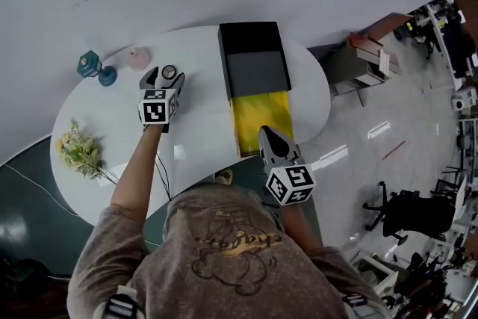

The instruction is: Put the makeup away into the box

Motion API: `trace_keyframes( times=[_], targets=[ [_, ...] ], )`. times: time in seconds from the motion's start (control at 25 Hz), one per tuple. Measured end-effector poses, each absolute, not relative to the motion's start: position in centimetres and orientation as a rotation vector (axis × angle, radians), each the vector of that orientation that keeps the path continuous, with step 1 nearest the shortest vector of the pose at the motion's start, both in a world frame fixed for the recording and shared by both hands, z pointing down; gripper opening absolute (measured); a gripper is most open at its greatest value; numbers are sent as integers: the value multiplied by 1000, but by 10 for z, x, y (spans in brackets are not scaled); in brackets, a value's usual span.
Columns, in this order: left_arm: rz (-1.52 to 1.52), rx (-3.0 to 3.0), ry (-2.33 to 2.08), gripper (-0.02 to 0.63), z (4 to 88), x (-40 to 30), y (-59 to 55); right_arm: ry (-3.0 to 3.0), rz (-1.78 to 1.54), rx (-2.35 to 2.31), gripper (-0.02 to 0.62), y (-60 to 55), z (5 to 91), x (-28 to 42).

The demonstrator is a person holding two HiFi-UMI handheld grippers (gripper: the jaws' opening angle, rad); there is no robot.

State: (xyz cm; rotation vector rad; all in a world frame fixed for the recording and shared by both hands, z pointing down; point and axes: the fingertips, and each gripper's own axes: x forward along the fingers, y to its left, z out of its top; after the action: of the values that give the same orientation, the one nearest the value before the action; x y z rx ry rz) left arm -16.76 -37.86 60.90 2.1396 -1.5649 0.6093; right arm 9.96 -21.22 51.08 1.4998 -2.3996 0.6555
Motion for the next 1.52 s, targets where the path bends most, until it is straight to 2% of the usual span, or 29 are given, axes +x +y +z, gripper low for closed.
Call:
trace_keyframes(
  times=[0.32, 0.72, 1.24, 1.4, 1.52],
  targets=[
    [714, 2086, -1547, 350, 647, -170, -392, -2342, 678, 1546, 3, -208, 518, 116],
    [815, 2059, -1565, 301, 663, -172, -397, -2304, 697, 1573, 3, -201, 522, 126],
    [835, 2035, -1565, 270, 674, -176, -399, -2289, 703, 1586, 3, -193, 523, 131],
    [828, 2039, -1571, 235, 673, -178, -400, -2276, 701, 1595, 3, -190, 525, 134],
    [805, 2018, -1569, 233, 673, -180, -400, -2264, 696, 1612, 3, -189, 524, 138]
  ],
)
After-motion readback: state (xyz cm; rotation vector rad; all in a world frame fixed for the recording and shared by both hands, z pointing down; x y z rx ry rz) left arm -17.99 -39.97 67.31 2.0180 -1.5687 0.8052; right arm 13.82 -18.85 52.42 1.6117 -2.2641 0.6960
